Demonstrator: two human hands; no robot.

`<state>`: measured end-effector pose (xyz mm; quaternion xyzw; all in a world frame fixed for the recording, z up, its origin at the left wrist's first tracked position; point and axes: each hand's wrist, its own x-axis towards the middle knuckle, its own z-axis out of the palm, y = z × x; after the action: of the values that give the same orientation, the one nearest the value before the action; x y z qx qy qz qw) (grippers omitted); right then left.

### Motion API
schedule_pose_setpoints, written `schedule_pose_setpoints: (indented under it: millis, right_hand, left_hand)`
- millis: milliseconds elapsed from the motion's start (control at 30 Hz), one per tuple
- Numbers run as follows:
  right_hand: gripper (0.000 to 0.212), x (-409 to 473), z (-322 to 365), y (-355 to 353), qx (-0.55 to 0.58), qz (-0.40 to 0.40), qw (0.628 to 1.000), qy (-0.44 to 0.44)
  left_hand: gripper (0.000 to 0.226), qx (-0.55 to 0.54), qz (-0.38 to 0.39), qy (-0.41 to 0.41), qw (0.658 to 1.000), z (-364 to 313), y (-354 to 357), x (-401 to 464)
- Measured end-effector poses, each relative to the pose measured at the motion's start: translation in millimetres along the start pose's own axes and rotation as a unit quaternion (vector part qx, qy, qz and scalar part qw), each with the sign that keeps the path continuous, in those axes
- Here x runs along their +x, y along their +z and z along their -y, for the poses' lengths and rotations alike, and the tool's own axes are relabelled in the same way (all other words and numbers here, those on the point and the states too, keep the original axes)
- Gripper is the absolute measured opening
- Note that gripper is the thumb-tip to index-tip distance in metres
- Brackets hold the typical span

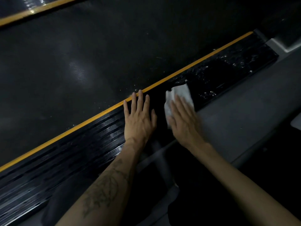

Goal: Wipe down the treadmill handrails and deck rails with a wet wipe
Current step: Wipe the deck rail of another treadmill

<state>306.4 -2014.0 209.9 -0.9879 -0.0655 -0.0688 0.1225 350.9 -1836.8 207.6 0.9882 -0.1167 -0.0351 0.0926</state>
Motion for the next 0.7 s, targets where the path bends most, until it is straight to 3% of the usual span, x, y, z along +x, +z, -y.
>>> schedule_pose_setpoints:
  millis: [100,233,300,467,600,700]
  right_hand:
    - [0.051,-7.1,-8.4,0.8,-0.006,0.004,0.994,-0.106]
    - [0.054,4.9,-23.3,-8.6,-0.002,-0.028,0.999,0.028]
    - [0.057,2.1,-10.0,-4.1,-0.007,-0.027,0.998,0.049]
    - [0.050,-15.0,-12.4,5.3,-0.008,-0.021,0.995,-0.099]
    - [0.052,-1.9,-25.0,-3.9,-0.005,-0.045,0.998,0.043]
    - [0.054,-6.1,-9.1,3.0,-0.001,-0.050,0.998,0.028]
  left_hand:
    - [0.062,-0.006,0.003,0.001,1.000,0.2,-1.2,-0.1]
    - [0.063,-0.003,0.001,0.001,1.000,-0.5,-2.9,0.1]
    - [0.063,-0.004,0.003,0.000,1.000,-1.2,-3.0,0.7]
    - [0.063,-0.005,0.003,-0.001,1.000,-0.5,-2.5,0.8]
    - [0.063,0.008,0.006,-0.004,1.000,-1.3,-3.3,1.7]
    - [0.063,0.011,0.010,-0.005,1.000,-3.4,-2.5,2.4]
